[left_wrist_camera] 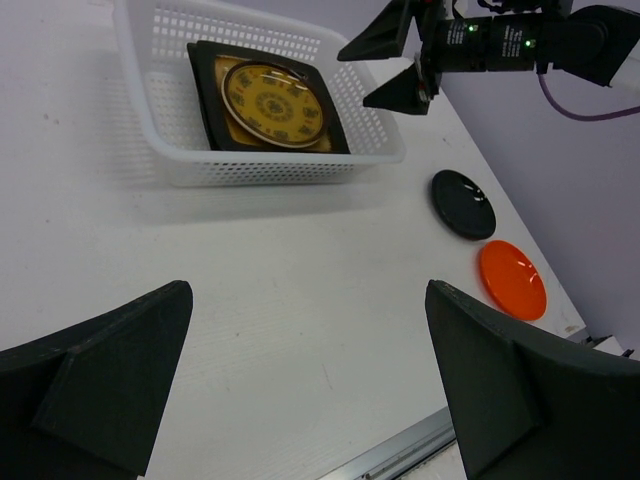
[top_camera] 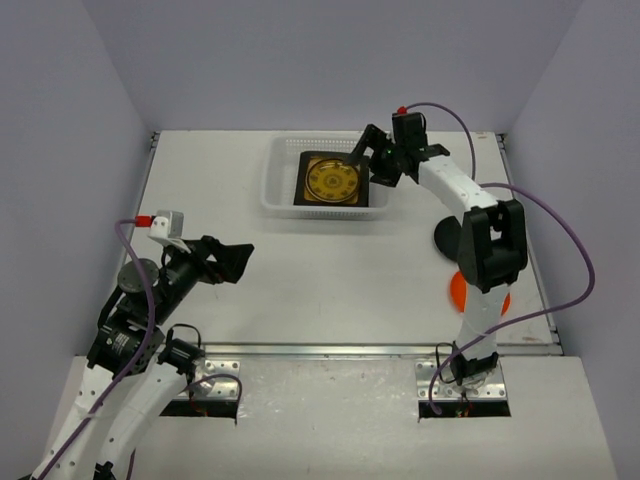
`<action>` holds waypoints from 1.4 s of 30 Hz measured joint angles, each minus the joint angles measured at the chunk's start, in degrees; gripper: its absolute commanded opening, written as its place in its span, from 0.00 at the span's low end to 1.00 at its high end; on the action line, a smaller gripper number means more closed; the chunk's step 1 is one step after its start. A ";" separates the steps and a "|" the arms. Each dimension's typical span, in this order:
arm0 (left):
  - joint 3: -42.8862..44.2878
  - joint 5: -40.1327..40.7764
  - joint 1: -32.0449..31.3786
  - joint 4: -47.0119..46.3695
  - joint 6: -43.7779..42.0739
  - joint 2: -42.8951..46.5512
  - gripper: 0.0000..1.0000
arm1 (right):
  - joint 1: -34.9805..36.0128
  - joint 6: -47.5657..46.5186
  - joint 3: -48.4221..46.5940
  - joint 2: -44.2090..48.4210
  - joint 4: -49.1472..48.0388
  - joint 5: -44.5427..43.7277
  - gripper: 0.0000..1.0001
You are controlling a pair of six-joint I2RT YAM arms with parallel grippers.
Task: Place the plates into the plastic bin on the countertop
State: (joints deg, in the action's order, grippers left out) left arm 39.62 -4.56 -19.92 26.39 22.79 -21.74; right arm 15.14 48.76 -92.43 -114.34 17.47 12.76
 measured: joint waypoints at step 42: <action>-0.01 -0.64 -0.02 -0.04 -0.02 2.10 1.00 | -2.42 -38.27 24.12 1.74 7.10 -50.92 0.64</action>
State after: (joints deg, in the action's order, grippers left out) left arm 39.62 -5.19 -19.94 26.35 22.76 -19.64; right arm 12.72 10.50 -68.31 -112.60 24.57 -38.16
